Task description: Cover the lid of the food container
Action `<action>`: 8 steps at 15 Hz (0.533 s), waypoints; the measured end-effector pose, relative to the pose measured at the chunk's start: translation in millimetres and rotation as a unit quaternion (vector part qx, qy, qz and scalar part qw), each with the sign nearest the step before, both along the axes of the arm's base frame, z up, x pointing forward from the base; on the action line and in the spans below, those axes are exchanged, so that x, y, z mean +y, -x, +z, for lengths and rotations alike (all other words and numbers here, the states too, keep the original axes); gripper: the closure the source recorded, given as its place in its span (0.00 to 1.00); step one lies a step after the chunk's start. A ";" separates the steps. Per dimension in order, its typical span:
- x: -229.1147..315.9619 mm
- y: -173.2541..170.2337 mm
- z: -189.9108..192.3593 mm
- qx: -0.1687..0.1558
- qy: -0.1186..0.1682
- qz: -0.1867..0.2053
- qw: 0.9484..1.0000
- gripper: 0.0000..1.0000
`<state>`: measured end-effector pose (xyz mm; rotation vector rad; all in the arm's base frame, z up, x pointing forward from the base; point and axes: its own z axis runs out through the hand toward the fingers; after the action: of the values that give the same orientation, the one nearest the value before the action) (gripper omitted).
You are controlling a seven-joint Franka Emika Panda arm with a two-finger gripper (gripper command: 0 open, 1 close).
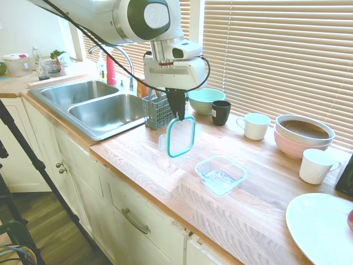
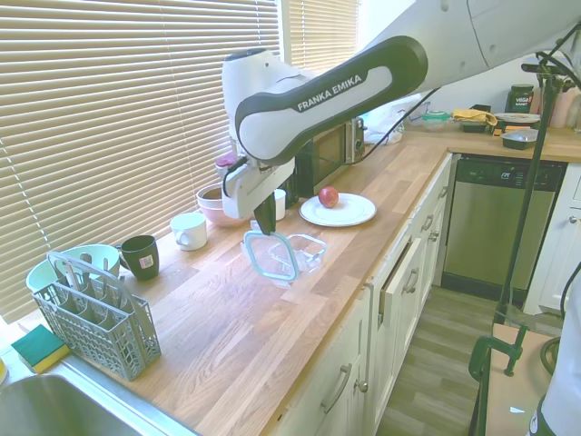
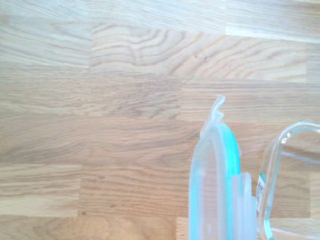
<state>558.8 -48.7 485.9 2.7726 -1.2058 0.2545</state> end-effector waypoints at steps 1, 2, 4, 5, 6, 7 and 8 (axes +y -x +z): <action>-5.8 -1.4 -2.9 -0.001 0.000 -0.004 1.000 1.00; -11.5 -2.4 -4.8 -0.003 -0.001 -0.009 1.000 1.00; -21.4 -2.7 -6.3 -0.005 -0.002 -0.017 1.000 1.00; -24.6 -2.8 -5.2 -0.006 -0.002 -0.020 1.000 1.00; -27.3 -3.0 -3.7 -0.008 -0.002 -0.022 1.000 1.00; -30.0 -3.4 -1.7 -0.010 -0.002 -0.025 1.000 1.00; -32.7 -3.7 0.4 -0.013 -0.003 -0.027 1.000 1.00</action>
<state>562.5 -81.4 486.3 2.7445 -1.2874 0.2827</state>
